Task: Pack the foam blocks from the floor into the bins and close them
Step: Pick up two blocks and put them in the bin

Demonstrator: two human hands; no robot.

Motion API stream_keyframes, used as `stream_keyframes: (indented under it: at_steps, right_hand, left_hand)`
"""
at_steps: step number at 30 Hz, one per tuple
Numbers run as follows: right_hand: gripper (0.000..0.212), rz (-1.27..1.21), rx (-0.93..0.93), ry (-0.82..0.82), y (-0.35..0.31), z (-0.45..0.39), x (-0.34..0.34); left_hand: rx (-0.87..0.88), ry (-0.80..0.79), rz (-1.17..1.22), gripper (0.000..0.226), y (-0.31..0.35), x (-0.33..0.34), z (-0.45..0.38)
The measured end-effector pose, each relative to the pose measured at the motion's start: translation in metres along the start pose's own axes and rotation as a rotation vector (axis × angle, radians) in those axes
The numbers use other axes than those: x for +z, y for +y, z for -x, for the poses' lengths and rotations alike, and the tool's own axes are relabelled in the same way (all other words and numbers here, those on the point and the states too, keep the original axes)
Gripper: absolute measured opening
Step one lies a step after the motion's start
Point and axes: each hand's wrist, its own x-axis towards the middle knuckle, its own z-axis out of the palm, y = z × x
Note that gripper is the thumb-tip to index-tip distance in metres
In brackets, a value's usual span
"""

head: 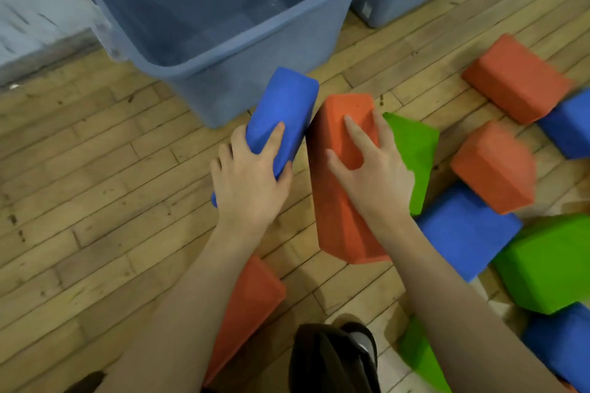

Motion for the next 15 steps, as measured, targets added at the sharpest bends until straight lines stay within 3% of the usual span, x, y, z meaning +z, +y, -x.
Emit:
stream_keyframes:
  at_steps: [5, 15]
  right_hand:
    - [0.054, -0.05, -0.103, 0.081, -0.043, -0.034, -0.094]
    - [0.056, -0.17, -0.147, -0.04, -0.149, -0.121, -0.248]
  left_hand:
    - [-0.073, 0.029, 0.011, 0.054, 0.041, -0.105, -0.036]
    - [-0.226, 0.07, 0.067, 0.054, 0.063, -0.282, -0.118]
